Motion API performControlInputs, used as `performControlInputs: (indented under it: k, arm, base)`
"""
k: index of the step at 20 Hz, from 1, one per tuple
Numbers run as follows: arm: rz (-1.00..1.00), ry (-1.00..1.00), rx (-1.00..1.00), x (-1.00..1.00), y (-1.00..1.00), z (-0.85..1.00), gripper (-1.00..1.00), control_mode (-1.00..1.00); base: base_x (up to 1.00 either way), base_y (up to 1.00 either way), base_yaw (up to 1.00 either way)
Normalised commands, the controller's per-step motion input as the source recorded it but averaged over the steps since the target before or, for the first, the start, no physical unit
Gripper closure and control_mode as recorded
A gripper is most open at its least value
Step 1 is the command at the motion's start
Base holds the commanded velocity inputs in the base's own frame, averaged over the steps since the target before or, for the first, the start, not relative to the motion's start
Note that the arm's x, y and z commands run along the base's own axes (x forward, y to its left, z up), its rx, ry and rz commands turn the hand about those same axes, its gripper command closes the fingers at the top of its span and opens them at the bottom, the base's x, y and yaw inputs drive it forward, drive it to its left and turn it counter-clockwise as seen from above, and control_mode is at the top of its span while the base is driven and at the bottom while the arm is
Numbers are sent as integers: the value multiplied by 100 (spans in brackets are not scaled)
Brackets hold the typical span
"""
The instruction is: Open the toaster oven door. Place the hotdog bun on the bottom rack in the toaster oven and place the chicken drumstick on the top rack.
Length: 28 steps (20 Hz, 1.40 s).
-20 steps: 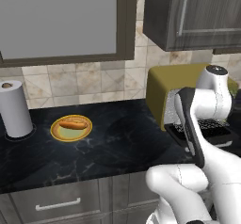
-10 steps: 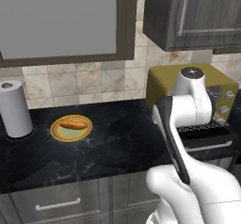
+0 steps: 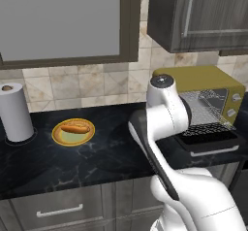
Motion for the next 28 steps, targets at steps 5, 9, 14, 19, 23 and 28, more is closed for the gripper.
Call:
performControlInputs:
  k: [5,9,14,19,23,28]
  arm:
    - [37,5,-8,15,56,3,-100,-100]
    - [45,9,-6,16,44,0,-100,-100]
    - [36,0,-2,27,48,0,-100,-100]
    - [23,0,-3,29,45,-5,-100,-100]
    - [8,1,-7,41,45,-18,-100,-100]
    - [3,2,-2,54,36,-19,-100,-100]
  base:
    - [0,0,0]
    - [0,0,0]
    - [0,0,0]
    - [0,0,0]
    - [0,0,0]
    - [0,0,0]
